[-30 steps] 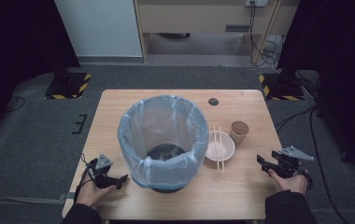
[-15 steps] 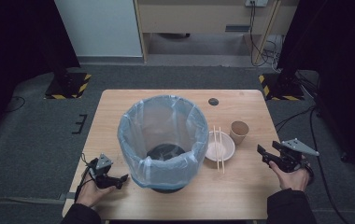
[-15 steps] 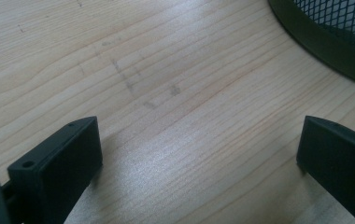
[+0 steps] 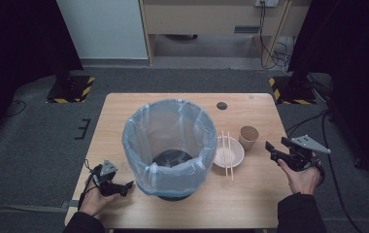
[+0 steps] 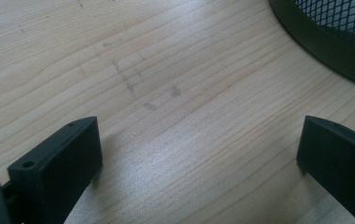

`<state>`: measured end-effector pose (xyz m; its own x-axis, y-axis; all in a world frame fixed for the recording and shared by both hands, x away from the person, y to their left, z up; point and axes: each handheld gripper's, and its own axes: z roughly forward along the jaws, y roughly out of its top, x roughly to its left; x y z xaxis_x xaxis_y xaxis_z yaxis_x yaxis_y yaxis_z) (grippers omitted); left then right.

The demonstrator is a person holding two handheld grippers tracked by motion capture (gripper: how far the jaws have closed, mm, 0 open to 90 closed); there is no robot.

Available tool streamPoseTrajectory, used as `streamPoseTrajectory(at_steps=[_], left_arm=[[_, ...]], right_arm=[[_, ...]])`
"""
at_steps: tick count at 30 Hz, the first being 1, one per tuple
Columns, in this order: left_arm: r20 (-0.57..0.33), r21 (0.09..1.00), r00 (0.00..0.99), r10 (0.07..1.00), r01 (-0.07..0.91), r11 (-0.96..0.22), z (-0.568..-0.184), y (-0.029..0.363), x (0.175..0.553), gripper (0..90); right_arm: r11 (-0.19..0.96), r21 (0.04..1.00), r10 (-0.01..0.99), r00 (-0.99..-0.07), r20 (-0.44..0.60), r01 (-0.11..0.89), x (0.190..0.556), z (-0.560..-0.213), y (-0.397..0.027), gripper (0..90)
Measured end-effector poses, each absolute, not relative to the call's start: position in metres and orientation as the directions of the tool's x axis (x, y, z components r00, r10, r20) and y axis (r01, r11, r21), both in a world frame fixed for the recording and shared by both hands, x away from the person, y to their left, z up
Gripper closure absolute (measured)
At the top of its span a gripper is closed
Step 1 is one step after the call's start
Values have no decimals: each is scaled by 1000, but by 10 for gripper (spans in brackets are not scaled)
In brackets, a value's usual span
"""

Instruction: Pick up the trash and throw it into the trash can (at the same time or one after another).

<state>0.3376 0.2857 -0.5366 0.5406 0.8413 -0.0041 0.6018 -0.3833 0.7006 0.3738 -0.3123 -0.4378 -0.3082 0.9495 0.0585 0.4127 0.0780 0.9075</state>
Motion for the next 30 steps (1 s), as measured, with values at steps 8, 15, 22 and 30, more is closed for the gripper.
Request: streamPoseTrajectory(at_steps=[8,15,22,30], left_arm=[[-4,700,536,844,604,-381,-536,285,337,0],[-4,700,531,847,607,-377,-537,285,337,0],[-3,699,527,850,609,-375,-536,284,336,0],[-4,700,521,853,611,-370,-537,283,336,0]], right_arm=[[72,913,948,-311,63,402,385,-430,-313,355],[82,912,947,-318,55,402,394,-425,-311,405],[113,904,940,-339,37,412,411,-425,-302,442],[100,898,942,-331,53,429,425,-429,-300,474]])
